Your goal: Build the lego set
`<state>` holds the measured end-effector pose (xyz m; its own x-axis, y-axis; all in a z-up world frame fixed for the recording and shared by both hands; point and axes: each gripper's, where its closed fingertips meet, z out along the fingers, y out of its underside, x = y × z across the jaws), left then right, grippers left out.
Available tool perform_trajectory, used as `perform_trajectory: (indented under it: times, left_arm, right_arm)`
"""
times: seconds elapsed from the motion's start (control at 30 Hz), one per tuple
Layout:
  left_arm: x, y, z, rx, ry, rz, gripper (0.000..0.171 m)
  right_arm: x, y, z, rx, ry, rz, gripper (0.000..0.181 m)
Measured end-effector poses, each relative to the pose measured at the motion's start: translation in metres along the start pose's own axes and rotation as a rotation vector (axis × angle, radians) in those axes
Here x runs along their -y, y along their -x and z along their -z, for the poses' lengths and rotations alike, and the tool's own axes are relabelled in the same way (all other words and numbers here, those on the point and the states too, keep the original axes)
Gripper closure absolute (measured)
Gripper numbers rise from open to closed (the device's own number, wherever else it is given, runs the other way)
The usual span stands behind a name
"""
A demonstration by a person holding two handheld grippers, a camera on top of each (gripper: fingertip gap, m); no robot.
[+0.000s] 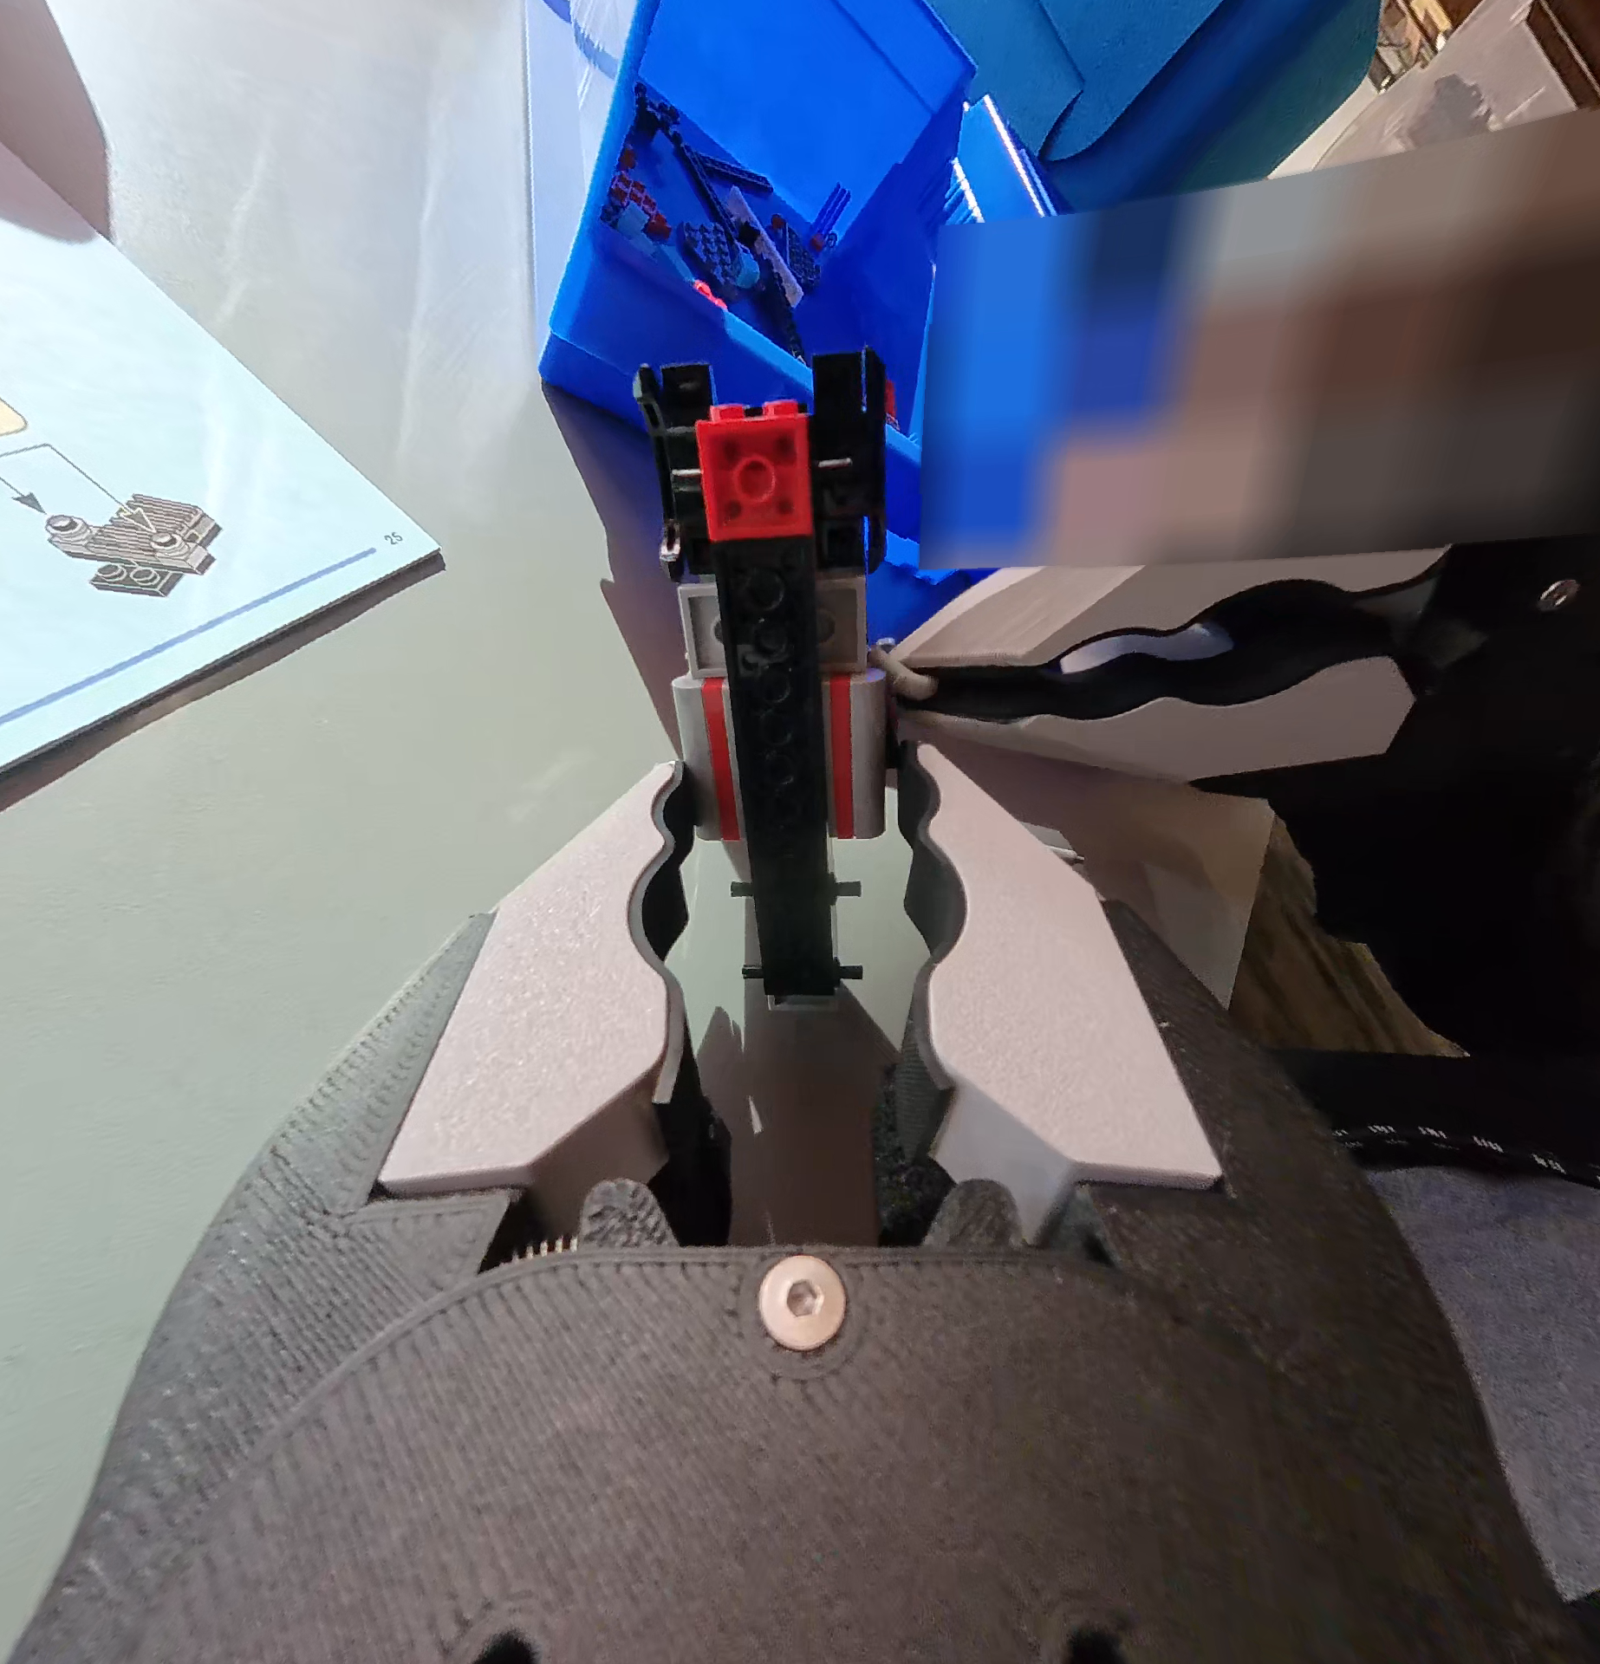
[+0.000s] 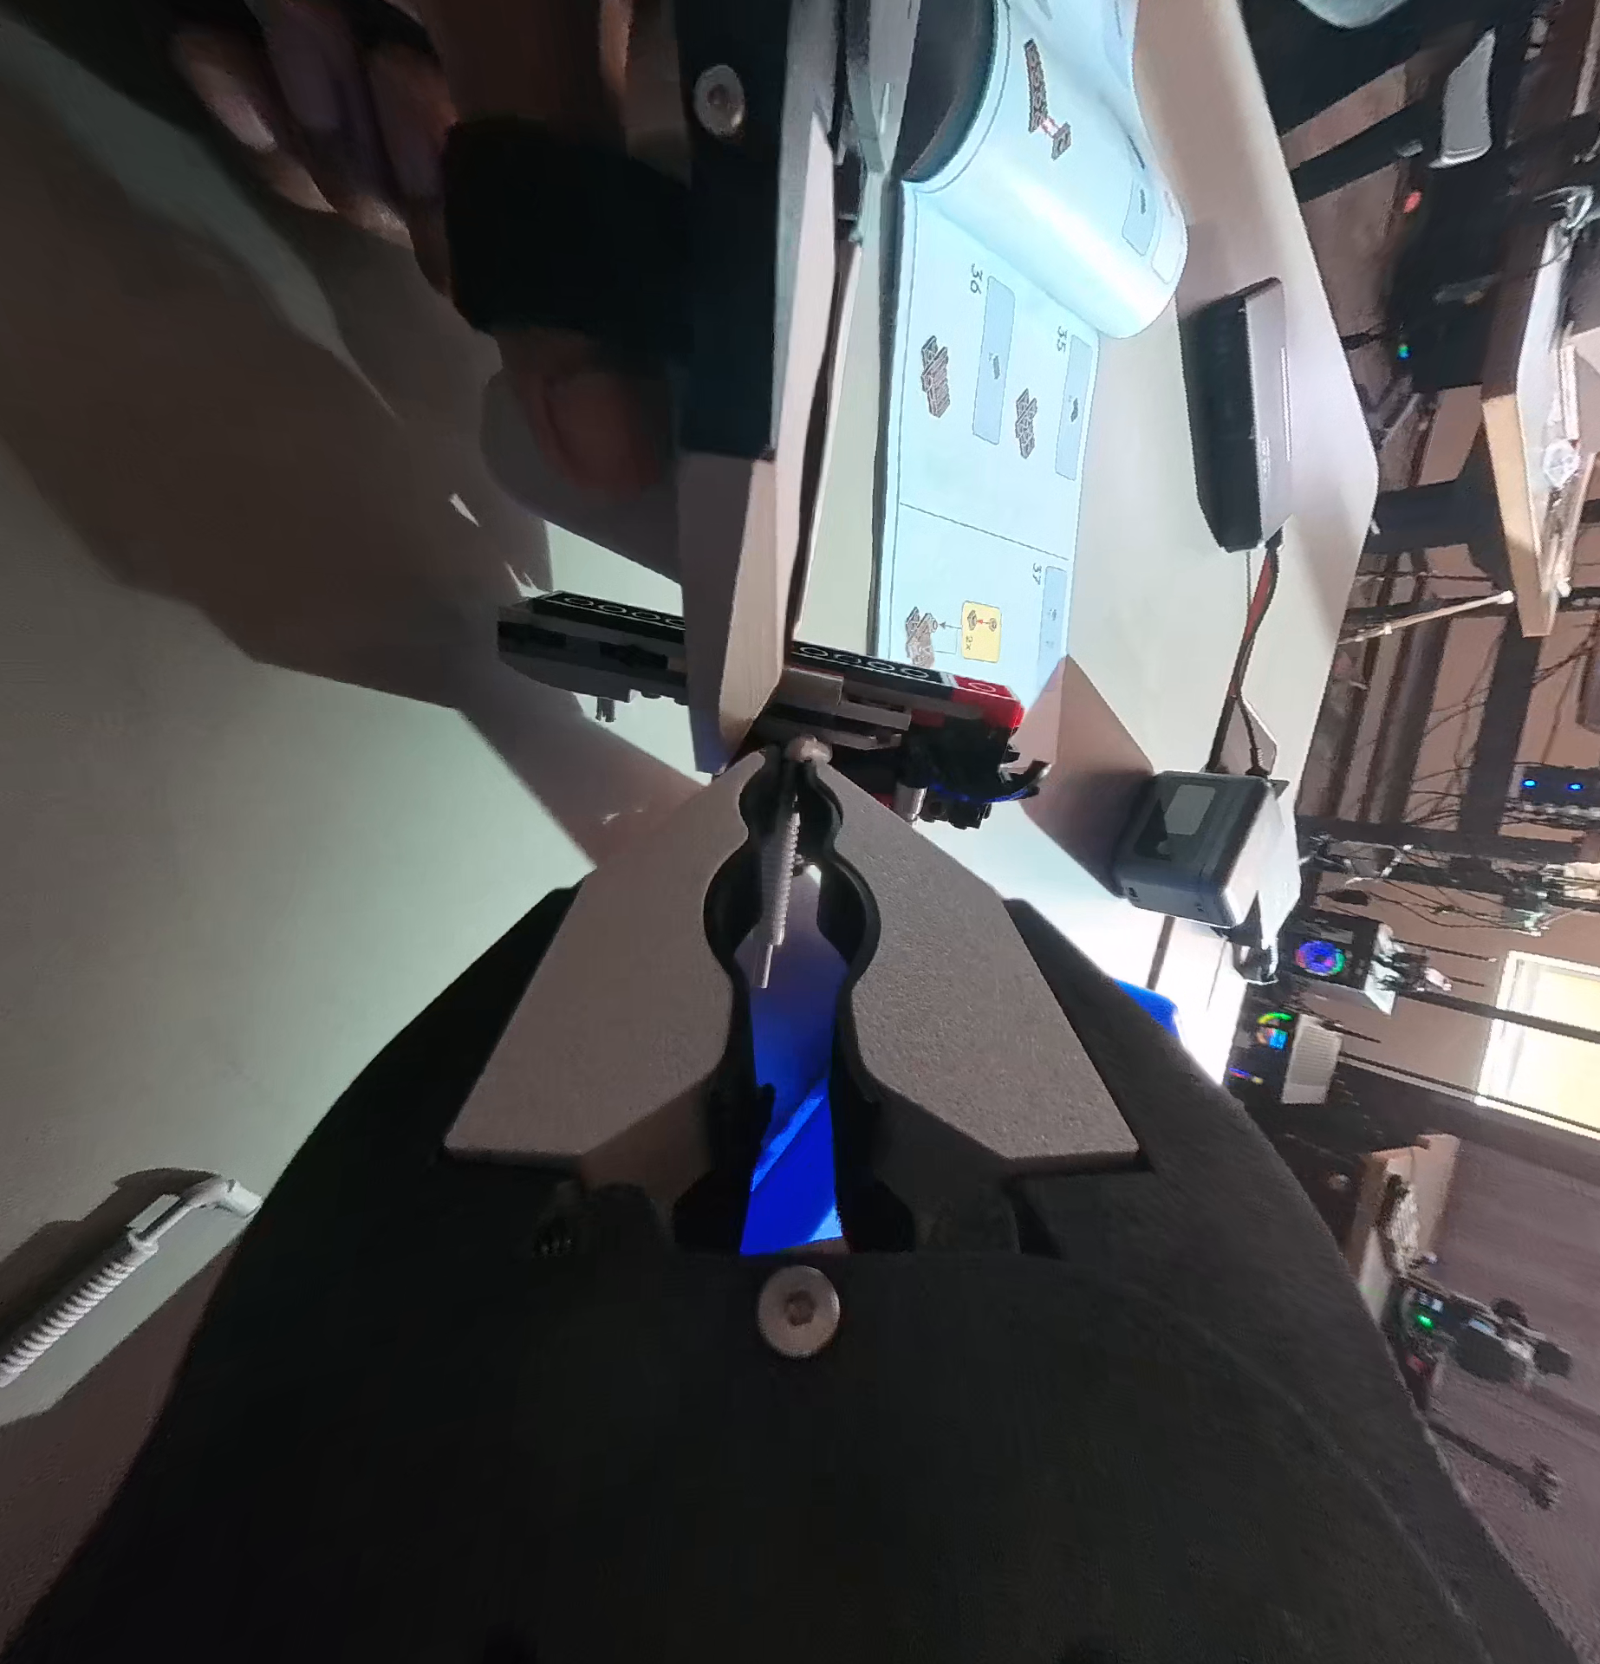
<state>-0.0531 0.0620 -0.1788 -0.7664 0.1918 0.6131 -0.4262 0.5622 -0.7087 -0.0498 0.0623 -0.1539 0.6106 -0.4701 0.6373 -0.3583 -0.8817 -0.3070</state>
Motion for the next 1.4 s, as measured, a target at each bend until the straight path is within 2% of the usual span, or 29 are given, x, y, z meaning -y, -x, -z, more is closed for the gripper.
perform_trajectory:
  times: [0.33, 0.67, 0.9, 1.17, 1.4]
  left_arm:
    - [-0.0034, -0.0016, -0.0024, 0.027, 0.022, -0.055, 0.126]
    - [-0.005, -0.0027, -0.0032, 0.026, 0.033, -0.071, 0.126]
    - [-0.0047, -0.0033, -0.0025, 0.003, 0.032, -0.049, 0.126]
    - [-0.0046, -0.0008, -0.0023, 0.015, 0.031, -0.038, 0.126]
    - [-0.0022, -0.0021, 0.0004, 0.0, 0.009, -0.033, 0.125]
  right_arm:
    - [0.0006, 0.0078, 0.0028, 0.25, -0.038, -0.185, 0.178]
    - [-0.0005, 0.0068, 0.0044, 0.39, -0.029, -0.335, 0.178]
    - [-0.004, 0.0032, 0.0025, 0.365, 0.019, -0.338, 0.178]
    - [-0.0045, 0.0067, -0.0003, 0.266, 0.07, -0.105, 0.178]
    - [-0.0017, 0.0044, -0.0001, 0.273, 0.049, -0.136, 0.178]
